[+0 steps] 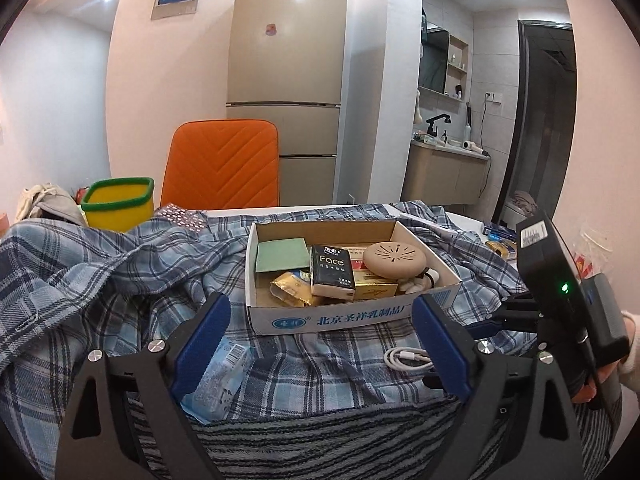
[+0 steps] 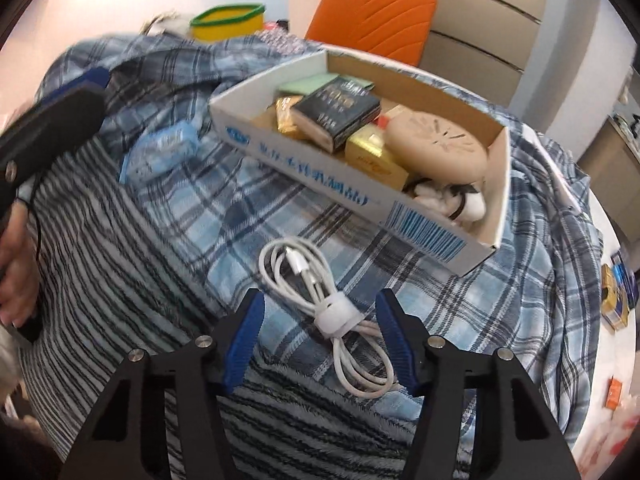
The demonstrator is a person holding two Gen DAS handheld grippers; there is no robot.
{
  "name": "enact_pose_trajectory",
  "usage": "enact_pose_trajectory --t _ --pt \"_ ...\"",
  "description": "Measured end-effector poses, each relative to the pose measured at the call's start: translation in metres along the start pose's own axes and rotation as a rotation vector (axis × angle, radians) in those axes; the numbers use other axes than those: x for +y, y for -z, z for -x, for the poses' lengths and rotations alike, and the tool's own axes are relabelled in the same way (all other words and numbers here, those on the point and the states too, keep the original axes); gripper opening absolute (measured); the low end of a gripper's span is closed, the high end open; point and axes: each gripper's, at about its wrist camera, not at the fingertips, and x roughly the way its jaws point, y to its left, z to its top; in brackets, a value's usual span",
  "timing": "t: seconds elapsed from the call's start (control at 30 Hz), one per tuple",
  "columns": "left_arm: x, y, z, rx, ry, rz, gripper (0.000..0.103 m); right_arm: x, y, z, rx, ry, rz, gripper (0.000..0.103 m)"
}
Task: Organize soft objects
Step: 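Grasp the white cable bundle with the right tool while the left tool grasps the blue snack bar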
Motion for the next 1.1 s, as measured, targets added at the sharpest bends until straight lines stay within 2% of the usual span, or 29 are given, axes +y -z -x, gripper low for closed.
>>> enact_pose_trajectory --t 0.2,0.33,0.43,0.6,0.73,0.87,0.97,1.03,1.1 --pt "-0.002 0.001 -0.001 0.01 0.008 -0.008 0.085 -0.006 0.002 -0.003 0.002 0.021 0.0 0.043" --pt "-0.001 0.001 0.0 0.005 0.009 -0.002 0.082 -0.008 0.002 0.001 -0.011 0.036 0.015 0.025" --pt "0.0 -0.001 0.002 -0.001 0.006 -0.002 0.079 -0.009 0.001 0.01 -0.044 0.048 0.005 0.024" --pt "0.006 -0.01 0.008 -0.003 0.005 0.003 0.078 -0.012 -0.008 0.049 -0.171 0.039 -0.083 0.024" --pt "0.023 -0.022 0.014 -0.027 -0.033 0.039 0.078 -0.008 -0.017 0.08 -0.322 0.021 -0.175 0.024" --pt "0.039 -0.031 0.012 0.023 -0.062 0.044 0.077 0.003 -0.023 0.094 -0.455 0.031 -0.233 0.024" --pt "0.042 -0.03 0.006 0.065 -0.094 0.01 0.072 0.006 -0.027 0.089 -0.476 0.037 -0.271 0.024" --pt "0.046 -0.027 0.002 0.089 -0.086 0.012 0.072 0.004 -0.028 0.084 -0.478 0.053 -0.3 0.024" --pt "0.052 -0.024 -0.006 0.132 -0.075 0.032 0.067 0.001 -0.025 0.078 -0.487 0.041 -0.323 0.024"
